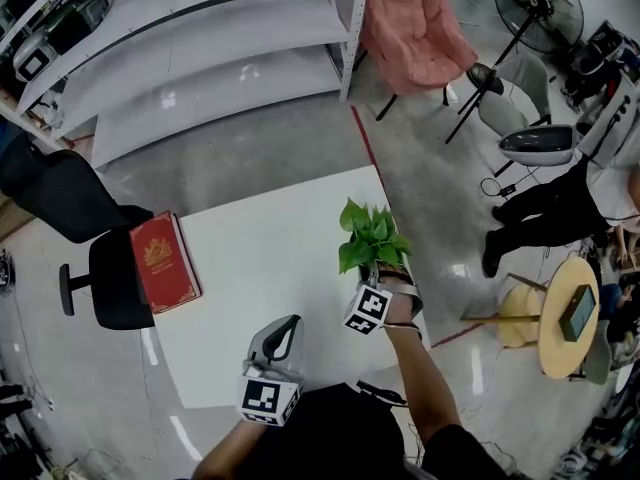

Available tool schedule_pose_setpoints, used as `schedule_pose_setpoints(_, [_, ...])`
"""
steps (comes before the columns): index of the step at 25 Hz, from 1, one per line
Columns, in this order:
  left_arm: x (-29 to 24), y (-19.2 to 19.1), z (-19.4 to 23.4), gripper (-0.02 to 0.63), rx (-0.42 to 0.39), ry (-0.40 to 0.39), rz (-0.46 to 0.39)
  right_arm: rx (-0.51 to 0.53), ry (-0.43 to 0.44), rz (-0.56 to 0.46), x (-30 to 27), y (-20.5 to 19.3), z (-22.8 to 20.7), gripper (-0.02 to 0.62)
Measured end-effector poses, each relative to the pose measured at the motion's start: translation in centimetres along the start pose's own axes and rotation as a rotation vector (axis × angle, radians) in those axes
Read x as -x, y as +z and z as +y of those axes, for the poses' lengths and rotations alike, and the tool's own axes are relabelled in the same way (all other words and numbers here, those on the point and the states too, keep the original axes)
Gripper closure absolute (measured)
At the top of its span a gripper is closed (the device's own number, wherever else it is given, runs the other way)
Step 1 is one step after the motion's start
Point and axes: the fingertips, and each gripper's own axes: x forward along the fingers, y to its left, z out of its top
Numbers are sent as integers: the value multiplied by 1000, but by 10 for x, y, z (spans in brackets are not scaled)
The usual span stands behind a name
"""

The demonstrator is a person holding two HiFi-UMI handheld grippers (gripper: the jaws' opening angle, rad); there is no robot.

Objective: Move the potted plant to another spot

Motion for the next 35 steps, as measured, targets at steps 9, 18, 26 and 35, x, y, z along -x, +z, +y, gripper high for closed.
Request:
schedule_pose_setpoints(9, [-20, -7, 14, 588, 15, -10, 36, 17, -12, 22, -38, -4, -41, 574])
schedule_pose_setpoints(18, [-32, -10, 23, 588, 10, -5, 67, 33, -37, 8, -59, 4, -82, 574])
schedule_pose_setpoints(26, [-41, -13, 32, 588, 34, 34, 56, 64, -38, -8, -76, 1, -92, 574])
schedule_pose_setpoints(35, [-42, -14, 33, 587, 43, 63, 46, 53, -50, -30, -78, 1, -92, 566])
